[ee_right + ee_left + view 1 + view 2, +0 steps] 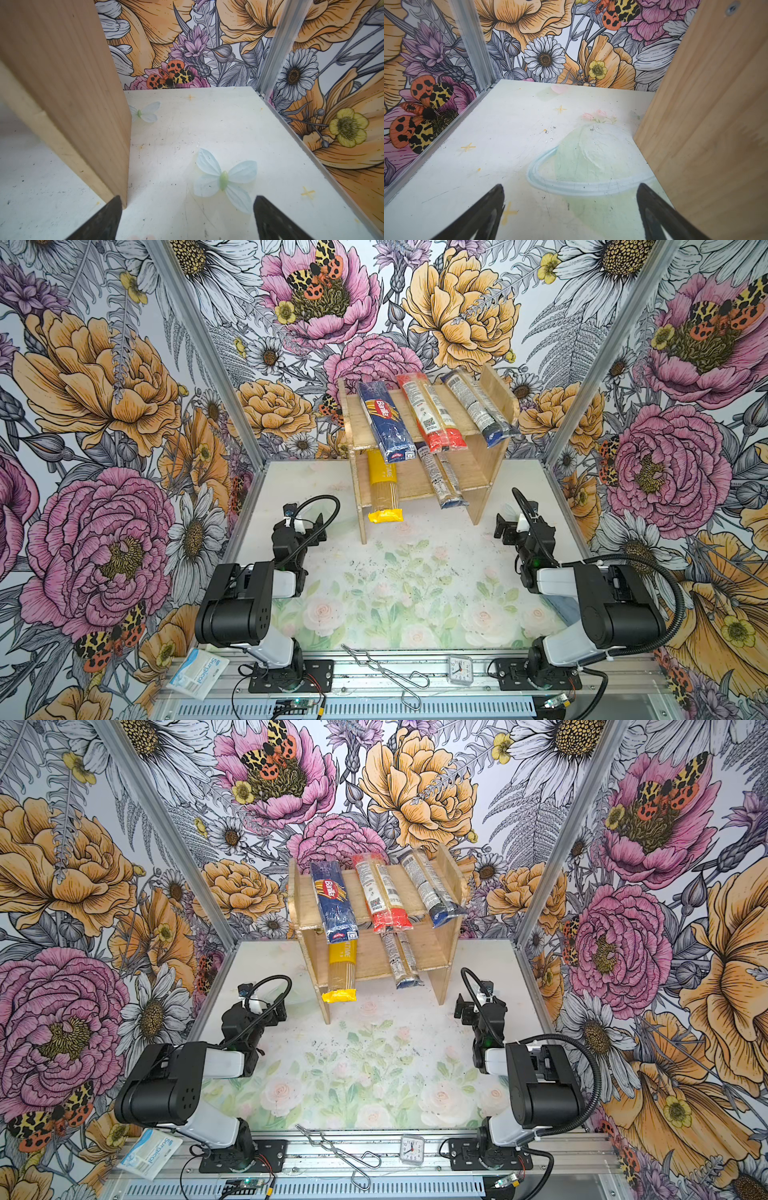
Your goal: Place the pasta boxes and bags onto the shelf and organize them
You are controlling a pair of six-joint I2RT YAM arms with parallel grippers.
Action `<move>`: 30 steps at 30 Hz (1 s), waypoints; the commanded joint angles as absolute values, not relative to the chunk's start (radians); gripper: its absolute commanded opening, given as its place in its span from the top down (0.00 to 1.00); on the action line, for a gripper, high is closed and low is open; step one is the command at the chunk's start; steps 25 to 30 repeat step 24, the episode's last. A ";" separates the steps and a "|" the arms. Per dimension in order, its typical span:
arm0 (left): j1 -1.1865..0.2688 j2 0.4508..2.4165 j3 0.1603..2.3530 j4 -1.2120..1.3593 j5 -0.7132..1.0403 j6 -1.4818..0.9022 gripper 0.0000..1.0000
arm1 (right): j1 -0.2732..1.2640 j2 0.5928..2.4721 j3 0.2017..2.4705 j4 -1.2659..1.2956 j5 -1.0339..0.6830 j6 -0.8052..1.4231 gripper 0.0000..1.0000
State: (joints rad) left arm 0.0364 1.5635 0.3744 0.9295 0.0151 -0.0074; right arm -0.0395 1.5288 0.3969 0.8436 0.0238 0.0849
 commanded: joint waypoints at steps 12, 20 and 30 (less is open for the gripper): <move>0.030 1.549 0.377 0.937 -0.001 0.008 0.01 | -0.027 1.540 0.393 0.868 0.049 0.080 0.01; 0.031 1.549 0.380 0.932 -0.012 0.005 0.01 | -0.028 1.540 0.394 0.868 0.049 0.079 0.00; 0.028 1.549 0.379 0.935 -0.018 0.005 0.01 | -0.027 1.539 0.393 0.869 0.049 0.079 0.01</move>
